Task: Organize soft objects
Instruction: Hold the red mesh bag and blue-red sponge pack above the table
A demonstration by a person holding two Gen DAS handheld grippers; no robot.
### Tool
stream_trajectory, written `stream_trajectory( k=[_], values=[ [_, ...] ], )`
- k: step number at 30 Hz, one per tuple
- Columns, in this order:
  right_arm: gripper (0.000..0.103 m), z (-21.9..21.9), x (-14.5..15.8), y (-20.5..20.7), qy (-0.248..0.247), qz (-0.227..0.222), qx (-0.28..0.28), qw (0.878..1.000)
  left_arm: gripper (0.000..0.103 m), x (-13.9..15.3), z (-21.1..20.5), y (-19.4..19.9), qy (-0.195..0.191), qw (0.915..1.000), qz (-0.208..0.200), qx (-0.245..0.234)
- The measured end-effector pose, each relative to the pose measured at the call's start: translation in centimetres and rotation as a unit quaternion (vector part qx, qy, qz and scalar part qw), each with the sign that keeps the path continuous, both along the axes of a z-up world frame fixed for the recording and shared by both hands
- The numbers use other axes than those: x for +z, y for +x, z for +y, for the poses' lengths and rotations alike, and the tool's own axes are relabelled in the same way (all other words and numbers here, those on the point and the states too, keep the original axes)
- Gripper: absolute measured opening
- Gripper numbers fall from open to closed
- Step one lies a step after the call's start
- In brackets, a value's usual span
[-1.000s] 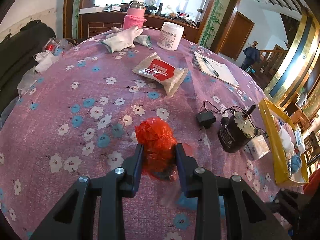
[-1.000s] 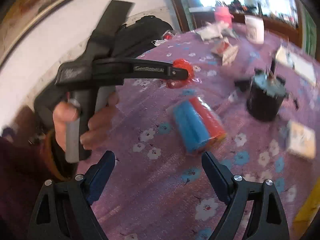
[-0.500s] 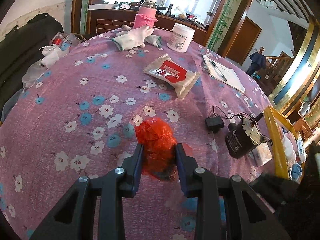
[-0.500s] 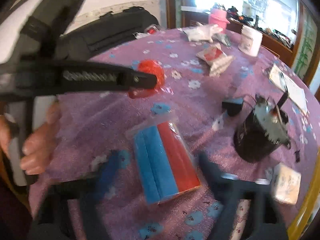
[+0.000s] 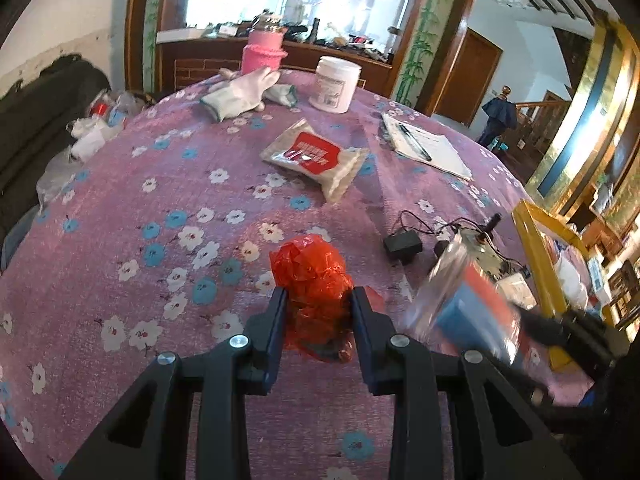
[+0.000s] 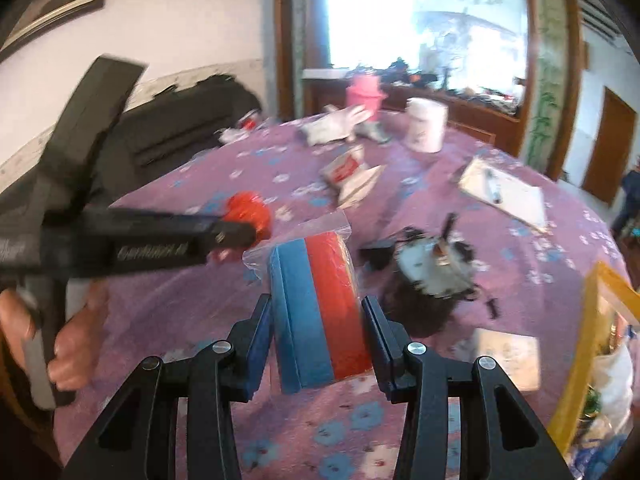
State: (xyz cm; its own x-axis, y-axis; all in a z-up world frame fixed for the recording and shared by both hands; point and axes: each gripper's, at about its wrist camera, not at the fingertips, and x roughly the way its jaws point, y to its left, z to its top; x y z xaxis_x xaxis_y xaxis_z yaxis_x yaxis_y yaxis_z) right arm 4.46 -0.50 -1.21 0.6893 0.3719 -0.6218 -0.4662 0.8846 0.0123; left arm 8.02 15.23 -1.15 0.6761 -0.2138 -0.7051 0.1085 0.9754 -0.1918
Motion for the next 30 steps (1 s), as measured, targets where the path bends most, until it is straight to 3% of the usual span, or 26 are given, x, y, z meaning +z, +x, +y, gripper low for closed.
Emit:
stream_trajectory(
  k=[8,20,30],
  values=[
    [0.048,-1.3,1.4,-0.6,0.006,-0.031,-0.039,0.999,0.03,0.6,-1.9,-1.3,0.046,0.9981,-0.039,-0.013],
    [0.048,-2.2,2.5,-1.6,0.01,-0.062,-0.055,0.996,0.03,0.5,-2.2,-1.4,0.052,0.9978,-0.04,-0.013],
    [0.048,-3.2,2.8,-2.2,-0.006,-0.082,-0.092,0.992,0.03,0.4,-3.3,-1.8,0.084,0.9948,-0.056,-0.013]
  ],
)
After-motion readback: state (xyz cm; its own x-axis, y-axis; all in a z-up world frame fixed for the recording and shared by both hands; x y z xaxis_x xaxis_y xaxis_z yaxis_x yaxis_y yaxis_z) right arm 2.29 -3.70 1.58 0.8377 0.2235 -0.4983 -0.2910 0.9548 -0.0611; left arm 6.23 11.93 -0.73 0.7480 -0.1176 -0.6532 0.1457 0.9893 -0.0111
